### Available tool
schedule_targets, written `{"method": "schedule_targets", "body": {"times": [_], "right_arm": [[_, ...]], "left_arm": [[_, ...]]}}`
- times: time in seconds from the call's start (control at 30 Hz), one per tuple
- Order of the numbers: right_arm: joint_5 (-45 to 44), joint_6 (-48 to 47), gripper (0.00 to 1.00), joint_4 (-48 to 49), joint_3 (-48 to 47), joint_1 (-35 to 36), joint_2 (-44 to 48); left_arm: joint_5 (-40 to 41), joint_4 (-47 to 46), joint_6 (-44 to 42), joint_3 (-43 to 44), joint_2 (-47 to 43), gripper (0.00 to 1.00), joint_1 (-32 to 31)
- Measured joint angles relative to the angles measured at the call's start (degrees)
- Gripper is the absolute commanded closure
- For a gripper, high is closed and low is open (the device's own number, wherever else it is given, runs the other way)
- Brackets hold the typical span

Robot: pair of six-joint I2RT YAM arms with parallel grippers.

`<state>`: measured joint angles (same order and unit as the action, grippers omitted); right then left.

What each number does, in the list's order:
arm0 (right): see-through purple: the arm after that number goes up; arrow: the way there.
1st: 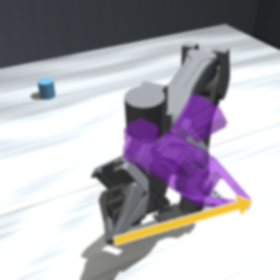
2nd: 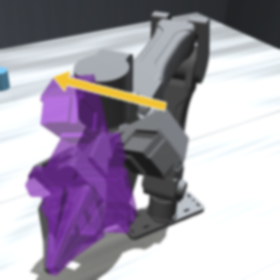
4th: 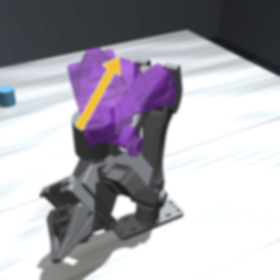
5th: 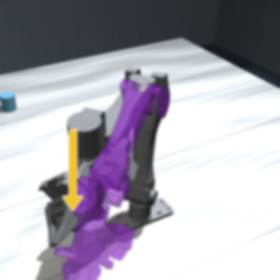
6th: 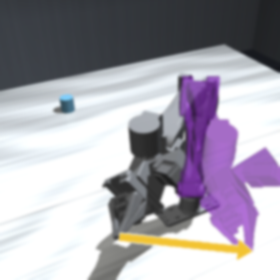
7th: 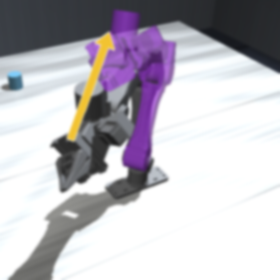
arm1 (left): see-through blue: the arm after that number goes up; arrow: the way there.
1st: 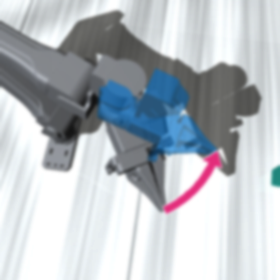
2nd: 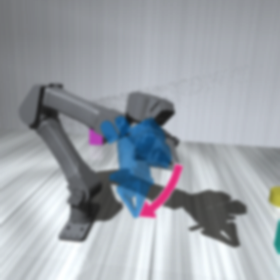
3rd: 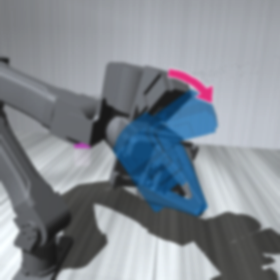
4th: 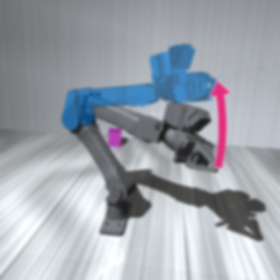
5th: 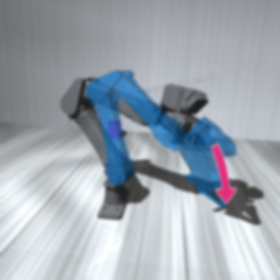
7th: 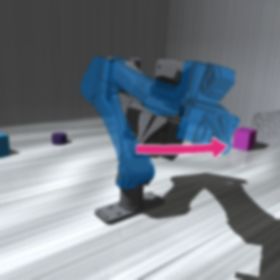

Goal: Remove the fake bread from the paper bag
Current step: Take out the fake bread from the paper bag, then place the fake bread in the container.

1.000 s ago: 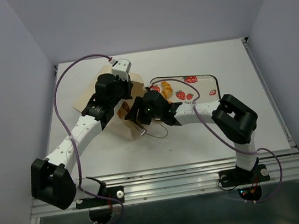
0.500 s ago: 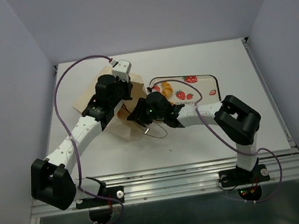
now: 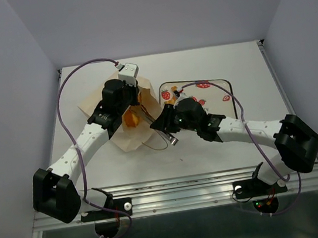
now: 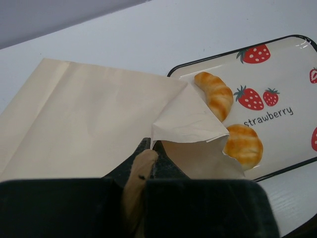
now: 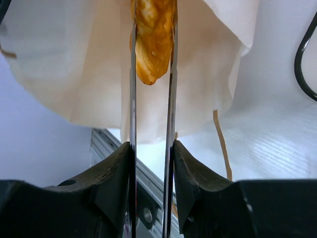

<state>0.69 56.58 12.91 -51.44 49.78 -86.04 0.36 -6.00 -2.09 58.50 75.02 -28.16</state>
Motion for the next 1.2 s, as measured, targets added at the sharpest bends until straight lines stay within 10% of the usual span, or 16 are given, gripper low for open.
{"method": "schedule_targets", "body": {"times": [0.77,1.2], "right_arm": [[25.53,-12.39,0.85,-27.87,9.20,-3.87,27.30],[10.91,-12.74,0.86,-49.51,6.32,-3.85,45.35]], "left_arm": [[3.30,0.28,4.17,1.64,2.25,1.00,0.02],[5.55,0.28,6.43,2.73,3.63,1.00,0.02]]}}
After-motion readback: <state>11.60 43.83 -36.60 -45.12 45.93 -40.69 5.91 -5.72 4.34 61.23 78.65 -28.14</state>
